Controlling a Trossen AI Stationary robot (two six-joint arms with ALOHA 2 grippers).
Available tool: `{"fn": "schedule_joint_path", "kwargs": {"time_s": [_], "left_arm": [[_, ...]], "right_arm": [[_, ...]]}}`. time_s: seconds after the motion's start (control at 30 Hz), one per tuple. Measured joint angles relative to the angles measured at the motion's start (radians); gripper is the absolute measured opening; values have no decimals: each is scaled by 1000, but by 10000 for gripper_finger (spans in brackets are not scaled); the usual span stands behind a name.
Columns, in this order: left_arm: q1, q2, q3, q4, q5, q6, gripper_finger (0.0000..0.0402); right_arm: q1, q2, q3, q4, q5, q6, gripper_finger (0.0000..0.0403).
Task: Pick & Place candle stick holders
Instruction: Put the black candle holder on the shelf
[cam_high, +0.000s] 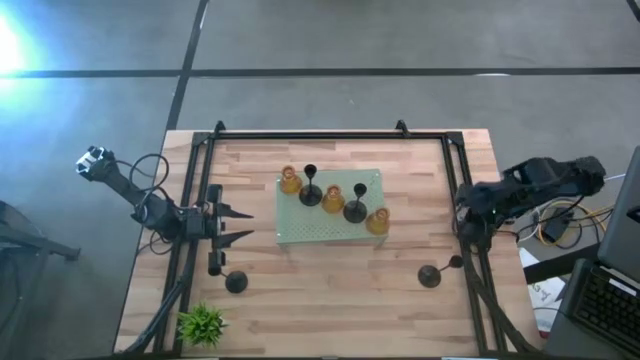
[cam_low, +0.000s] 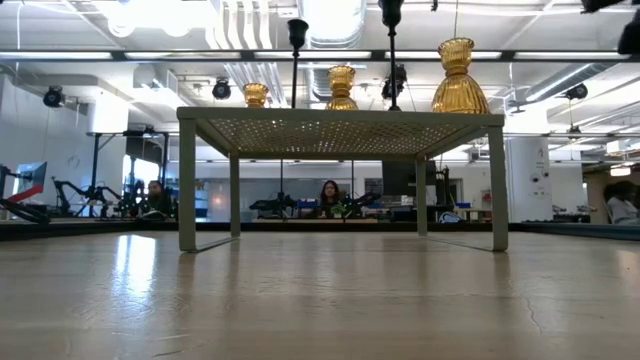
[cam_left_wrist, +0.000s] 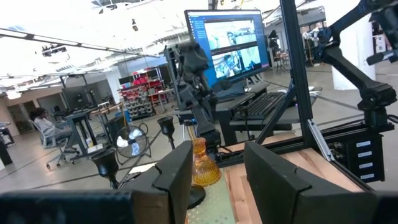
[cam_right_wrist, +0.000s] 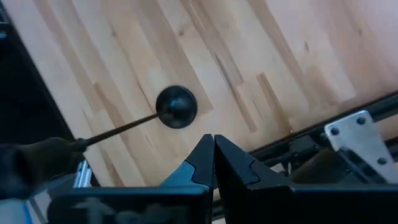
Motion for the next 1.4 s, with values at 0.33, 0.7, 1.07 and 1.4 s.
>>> {"fn": "schedule_joint_path", "kwargs": {"time_s": [0.33,0.7,1.07,1.4], "left_arm": [[0,0,0,0,0,-1,149],[0,-3,0,0,0,-5,149],[0,-8,0,18,0,-6,149],[0,-15,0,37,-3,-6,149]], "right_arm": [[285,-60,-99,82,101,271,8],[589,-37,-118,156,313,395,8],[760,-33,-207,189,357,546,8],[951,43,-212,211,444,682,8]]}}
